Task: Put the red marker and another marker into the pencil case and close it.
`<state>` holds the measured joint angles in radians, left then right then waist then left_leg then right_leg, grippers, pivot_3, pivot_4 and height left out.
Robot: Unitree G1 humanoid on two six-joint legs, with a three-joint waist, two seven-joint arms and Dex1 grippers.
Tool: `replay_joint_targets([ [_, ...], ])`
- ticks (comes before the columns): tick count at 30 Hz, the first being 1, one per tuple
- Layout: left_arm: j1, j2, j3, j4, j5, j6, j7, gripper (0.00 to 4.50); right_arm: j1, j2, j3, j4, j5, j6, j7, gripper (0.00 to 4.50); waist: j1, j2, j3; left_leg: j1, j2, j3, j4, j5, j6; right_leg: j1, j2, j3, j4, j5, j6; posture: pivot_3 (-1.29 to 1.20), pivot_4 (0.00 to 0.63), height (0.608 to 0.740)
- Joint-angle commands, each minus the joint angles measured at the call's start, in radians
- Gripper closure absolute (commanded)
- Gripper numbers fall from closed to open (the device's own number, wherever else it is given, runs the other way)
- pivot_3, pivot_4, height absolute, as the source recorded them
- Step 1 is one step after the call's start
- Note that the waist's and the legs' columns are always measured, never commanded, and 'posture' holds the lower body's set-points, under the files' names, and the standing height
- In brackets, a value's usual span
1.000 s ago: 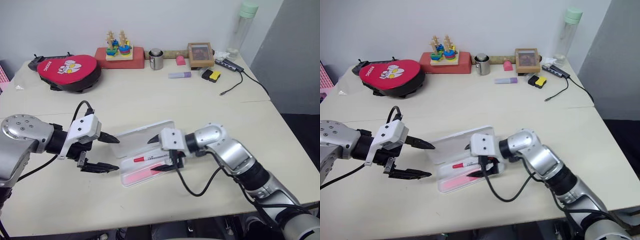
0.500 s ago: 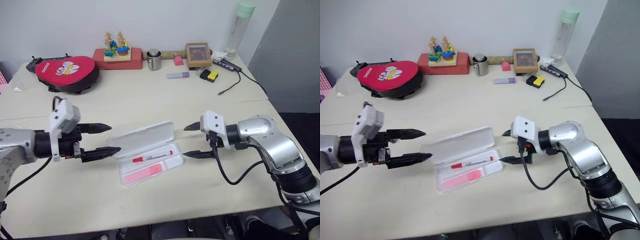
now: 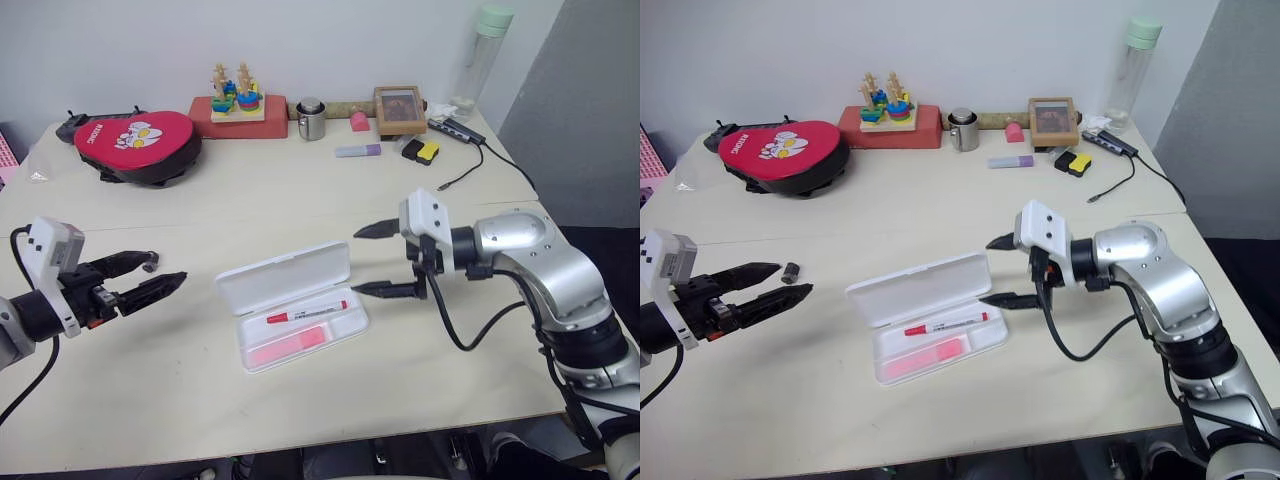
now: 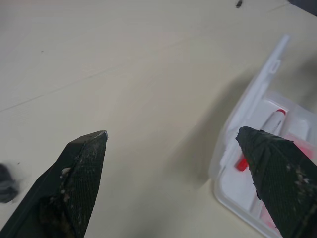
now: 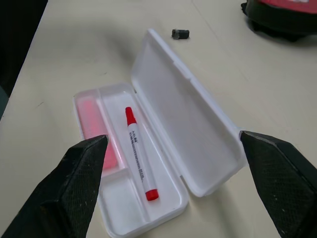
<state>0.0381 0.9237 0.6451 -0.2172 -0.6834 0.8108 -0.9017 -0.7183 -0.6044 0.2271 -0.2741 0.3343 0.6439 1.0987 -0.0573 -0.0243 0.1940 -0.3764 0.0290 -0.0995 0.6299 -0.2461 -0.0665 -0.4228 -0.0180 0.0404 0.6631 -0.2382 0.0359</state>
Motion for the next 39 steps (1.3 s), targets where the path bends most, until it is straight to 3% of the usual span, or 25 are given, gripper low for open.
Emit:
replay_joint_targets([
  [1, -0.02, -0.003, -0.022, 0.061, 0.075, -0.07, 0.059, 0.0, -0.022, 0.002, -0.011, -0.021, 0.006, -0.017, -0.012, 0.05, 0.0, 0.0, 0.0, 0.0, 0.0, 0.0, 0.0, 0.0, 0.0, 0.0, 0.0, 0.0, 0.0, 0.0, 0.0, 0.0, 0.15, 0.74],
  [20, -0.299, -0.102, -0.225, 0.387, 0.283, -0.162, 0.319, 0.0, 0.015, -0.018, 0.053, -0.079, -0.023, -0.045, -0.008, 0.05, 0.003, -0.001, -0.001, -0.001, 0.0, -0.001, 0.0, 0.0, 0.0, 0.0, 0.0, 0.0, 0.0, 0.001, 0.001, 0.0, 0.15, 0.74],
  [39, -0.376, -0.221, -0.248, 0.498, 0.336, -0.162, 0.476, 0.0, 0.011, -0.018, 0.055, -0.099, -0.02, -0.004, -0.029, 0.05, 0.005, -0.002, -0.001, -0.001, 0.0, -0.001, 0.0, 0.0, 0.0, 0.0, 0.0, -0.001, 0.0, 0.001, 0.001, 0.0, 0.15, 0.74],
])
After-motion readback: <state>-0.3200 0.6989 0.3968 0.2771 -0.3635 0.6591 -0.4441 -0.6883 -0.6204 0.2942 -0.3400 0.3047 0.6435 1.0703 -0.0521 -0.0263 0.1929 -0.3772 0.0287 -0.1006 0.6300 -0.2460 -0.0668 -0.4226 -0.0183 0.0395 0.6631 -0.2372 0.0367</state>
